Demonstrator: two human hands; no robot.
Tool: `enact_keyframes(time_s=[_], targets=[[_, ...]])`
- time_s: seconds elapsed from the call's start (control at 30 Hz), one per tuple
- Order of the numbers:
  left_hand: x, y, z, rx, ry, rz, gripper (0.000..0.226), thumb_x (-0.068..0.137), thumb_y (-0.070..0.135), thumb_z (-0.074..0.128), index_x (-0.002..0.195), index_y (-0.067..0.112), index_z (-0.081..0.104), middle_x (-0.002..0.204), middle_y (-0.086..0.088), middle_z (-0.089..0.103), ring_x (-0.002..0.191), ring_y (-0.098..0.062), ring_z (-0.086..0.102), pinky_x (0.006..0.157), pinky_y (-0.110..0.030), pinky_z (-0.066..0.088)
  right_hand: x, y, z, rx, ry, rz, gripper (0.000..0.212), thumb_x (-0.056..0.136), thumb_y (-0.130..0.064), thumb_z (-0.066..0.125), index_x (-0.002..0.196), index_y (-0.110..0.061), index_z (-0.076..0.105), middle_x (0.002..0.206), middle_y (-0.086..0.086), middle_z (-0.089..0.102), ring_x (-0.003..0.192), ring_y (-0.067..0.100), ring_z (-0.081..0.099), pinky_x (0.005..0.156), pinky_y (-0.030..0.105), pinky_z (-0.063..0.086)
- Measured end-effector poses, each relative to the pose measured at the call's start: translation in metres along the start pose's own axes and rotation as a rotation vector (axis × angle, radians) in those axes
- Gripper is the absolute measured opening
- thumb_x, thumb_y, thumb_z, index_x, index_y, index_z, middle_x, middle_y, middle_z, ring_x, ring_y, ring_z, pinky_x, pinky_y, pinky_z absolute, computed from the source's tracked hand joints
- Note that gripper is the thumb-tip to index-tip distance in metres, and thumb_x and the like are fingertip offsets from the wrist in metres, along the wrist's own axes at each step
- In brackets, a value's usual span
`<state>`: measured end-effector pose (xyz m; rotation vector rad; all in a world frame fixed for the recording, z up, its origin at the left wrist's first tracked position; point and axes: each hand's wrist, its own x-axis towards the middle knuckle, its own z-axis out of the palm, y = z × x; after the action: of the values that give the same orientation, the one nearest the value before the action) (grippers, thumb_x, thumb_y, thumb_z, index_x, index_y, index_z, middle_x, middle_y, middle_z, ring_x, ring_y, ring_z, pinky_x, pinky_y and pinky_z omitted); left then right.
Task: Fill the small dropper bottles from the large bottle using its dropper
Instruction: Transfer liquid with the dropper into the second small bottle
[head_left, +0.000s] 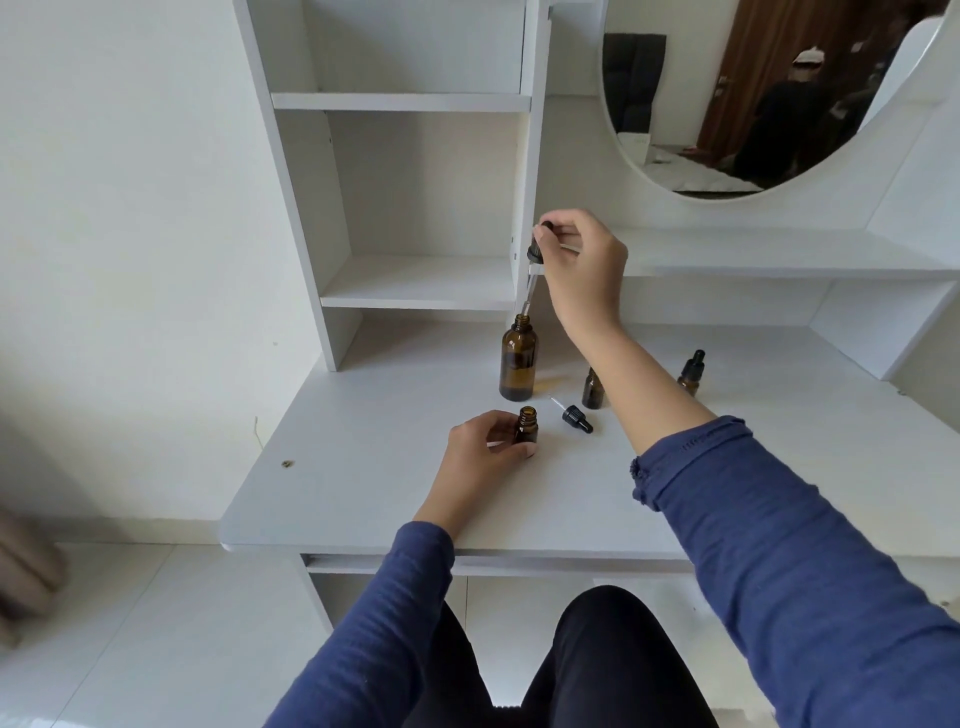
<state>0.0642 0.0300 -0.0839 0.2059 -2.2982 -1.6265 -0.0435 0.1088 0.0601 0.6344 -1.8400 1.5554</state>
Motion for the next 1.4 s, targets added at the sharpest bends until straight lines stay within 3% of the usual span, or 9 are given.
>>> enact_keyframes(time_s=[0.33, 0.57, 0.77, 1.4], targets=[[-0.001, -0.001, 0.001, 0.049, 0.019, 0.017, 0.03, 0.077, 0.014, 0.074, 0.106, 0.01, 0.065, 0.102, -0.002, 0.068, 0.094, -0.012, 0.063, 0.087, -0.02, 0.049, -0.023, -0.011, -0.029, 0.089, 0.049, 0.005, 0.007, 0.085, -0.007, 0.059, 0.086, -0.003, 0.066, 0.08, 0.001, 0.065, 0.068, -0.006, 0.058, 0.067, 0.011, 0.049], [-0.002, -0.001, 0.001, 0.05, 0.035, 0.037, 0.029, 0.077, 0.015, 0.074, 0.105, 0.011, 0.066, 0.098, 0.001, 0.068, 0.089, -0.008, 0.063, 0.073, 0.002, 0.044, -0.053, 0.006, -0.04, 0.095, 0.032, 0.09, 0.006, 0.085, -0.005, 0.059, 0.086, -0.003, 0.065, 0.076, -0.002, 0.063, 0.067, -0.008, 0.058, 0.067, 0.008, 0.047], [-0.002, -0.002, 0.001, 0.037, 0.041, 0.042, 0.027, 0.076, 0.012, 0.074, 0.102, 0.01, 0.066, 0.095, 0.001, 0.068, 0.087, -0.008, 0.064, 0.073, 0.0, 0.045, -0.062, 0.01, -0.04, 0.115, 0.019, 0.129, 0.007, 0.086, -0.005, 0.059, 0.087, -0.003, 0.066, 0.074, -0.011, 0.061, 0.068, -0.009, 0.058, 0.067, 0.007, 0.046], [-0.001, -0.002, 0.001, 0.014, 0.043, 0.031, 0.027, 0.075, 0.011, 0.074, 0.101, 0.009, 0.067, 0.095, -0.001, 0.068, 0.085, -0.007, 0.062, 0.072, 0.0, 0.045, -0.055, 0.014, -0.034, 0.041, -0.095, 0.132, 0.009, 0.081, -0.002, 0.059, 0.078, -0.007, 0.067, 0.072, -0.003, 0.064, 0.065, -0.003, 0.057, 0.064, 0.008, 0.046]])
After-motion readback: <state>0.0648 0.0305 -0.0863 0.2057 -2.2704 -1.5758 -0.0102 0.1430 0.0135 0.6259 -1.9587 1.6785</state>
